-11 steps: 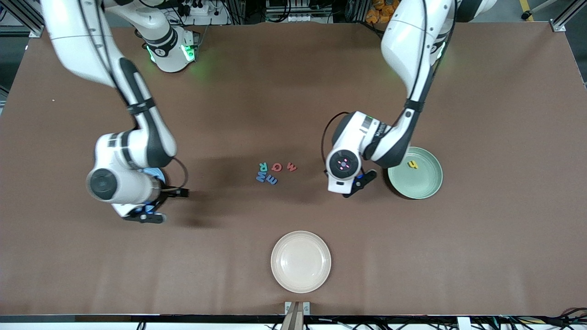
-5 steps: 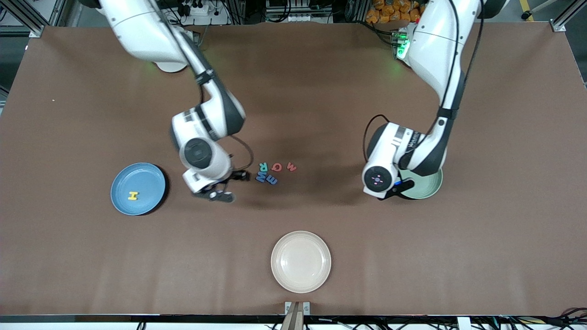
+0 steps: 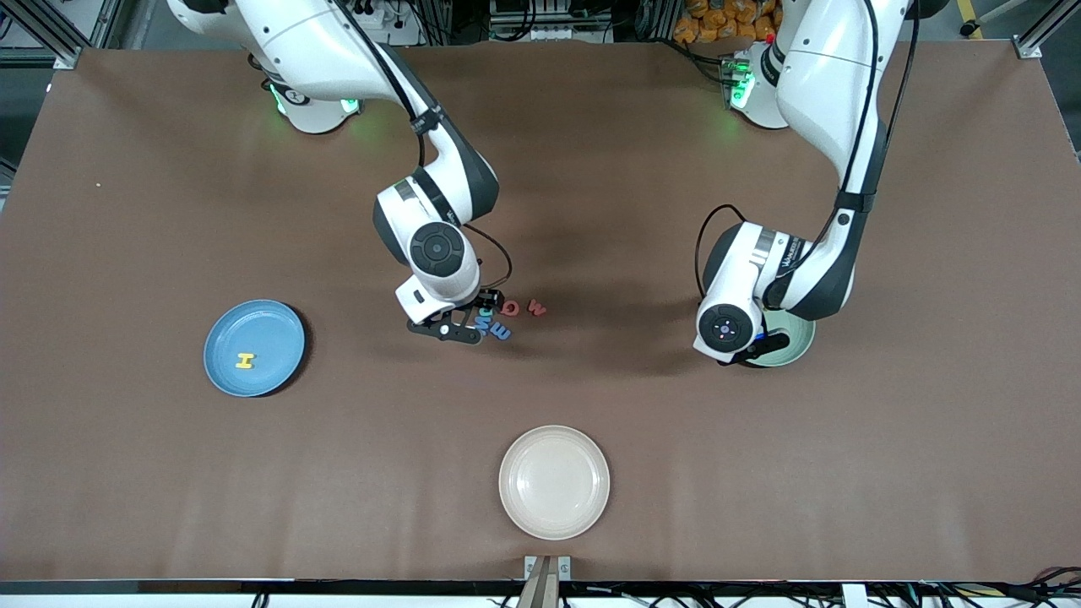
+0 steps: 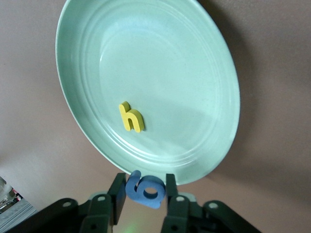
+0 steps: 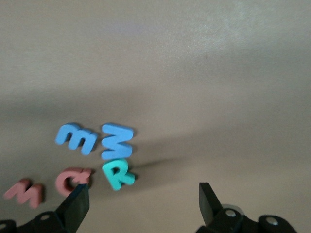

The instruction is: Sort uppercase to blue plate, lowercase to green plate

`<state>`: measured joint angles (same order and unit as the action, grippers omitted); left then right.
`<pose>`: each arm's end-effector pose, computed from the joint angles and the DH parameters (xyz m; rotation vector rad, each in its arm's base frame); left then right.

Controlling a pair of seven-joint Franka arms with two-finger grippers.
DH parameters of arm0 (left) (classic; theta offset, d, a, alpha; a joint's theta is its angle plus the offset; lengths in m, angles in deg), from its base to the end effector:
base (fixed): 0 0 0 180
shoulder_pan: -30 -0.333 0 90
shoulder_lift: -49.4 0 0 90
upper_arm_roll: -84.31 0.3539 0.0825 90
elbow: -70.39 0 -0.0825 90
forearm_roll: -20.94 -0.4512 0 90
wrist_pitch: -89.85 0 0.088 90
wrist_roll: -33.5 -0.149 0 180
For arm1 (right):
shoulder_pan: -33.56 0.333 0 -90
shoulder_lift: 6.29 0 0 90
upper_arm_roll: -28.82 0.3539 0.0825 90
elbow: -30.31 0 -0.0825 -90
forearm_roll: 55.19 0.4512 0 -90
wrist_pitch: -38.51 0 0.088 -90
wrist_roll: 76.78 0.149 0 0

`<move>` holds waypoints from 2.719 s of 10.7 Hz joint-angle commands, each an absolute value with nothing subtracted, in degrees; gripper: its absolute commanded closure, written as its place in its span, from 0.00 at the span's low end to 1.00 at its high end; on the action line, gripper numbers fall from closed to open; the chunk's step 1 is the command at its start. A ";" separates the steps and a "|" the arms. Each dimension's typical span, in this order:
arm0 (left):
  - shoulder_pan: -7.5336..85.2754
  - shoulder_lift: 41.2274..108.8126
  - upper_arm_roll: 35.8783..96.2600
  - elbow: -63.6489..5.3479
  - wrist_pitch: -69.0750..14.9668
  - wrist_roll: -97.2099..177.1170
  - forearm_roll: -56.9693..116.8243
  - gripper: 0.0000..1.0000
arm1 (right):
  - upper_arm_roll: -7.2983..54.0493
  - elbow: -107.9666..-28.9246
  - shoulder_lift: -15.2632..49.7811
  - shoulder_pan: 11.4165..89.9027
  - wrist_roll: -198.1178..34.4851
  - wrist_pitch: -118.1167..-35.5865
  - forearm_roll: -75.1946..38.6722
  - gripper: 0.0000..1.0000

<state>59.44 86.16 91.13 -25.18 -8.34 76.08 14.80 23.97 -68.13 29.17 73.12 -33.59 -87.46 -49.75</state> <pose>0.6117 -0.2423 0.1559 -2.5933 -0.3904 0.5478 0.5881 0.4188 0.1616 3.0541 -0.3014 -0.1837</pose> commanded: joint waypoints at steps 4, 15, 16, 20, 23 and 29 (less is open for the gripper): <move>57.52 84.29 84.50 -25.77 -9.29 80.75 13.73 0.08 | 23.55 -72.52 31.23 77.15 -31.79 -94.38 -52.20 0.00; 56.62 85.34 76.14 -22.43 -39.93 120.99 32.62 0.18 | 23.73 -70.76 31.41 77.59 -20.80 -97.02 -47.74 0.00; 56.63 86.22 75.35 -22.43 -42.49 123.74 34.45 0.20 | 23.64 -70.94 31.41 77.59 -20.71 -97.11 -47.55 0.00; 56.63 87.80 75.17 -22.43 -45.32 122.98 45.35 0.29 | 23.64 -71.38 31.32 76.72 -20.18 -96.67 -47.55 0.02; 56.98 88.68 75.08 -22.34 -45.51 117.73 53.70 0.31 | 23.73 -71.38 31.41 76.36 -17.03 -97.02 -47.46 0.12; 58.21 94.91 74.55 -18.65 -47.60 112.87 59.77 0.30 | 24.96 -71.90 30.98 76.80 -13.59 -98.08 -45.88 1.00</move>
<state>57.43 92.36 74.69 -20.87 -45.69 114.25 57.13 24.29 -71.16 31.58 76.89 -14.43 -97.52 -46.87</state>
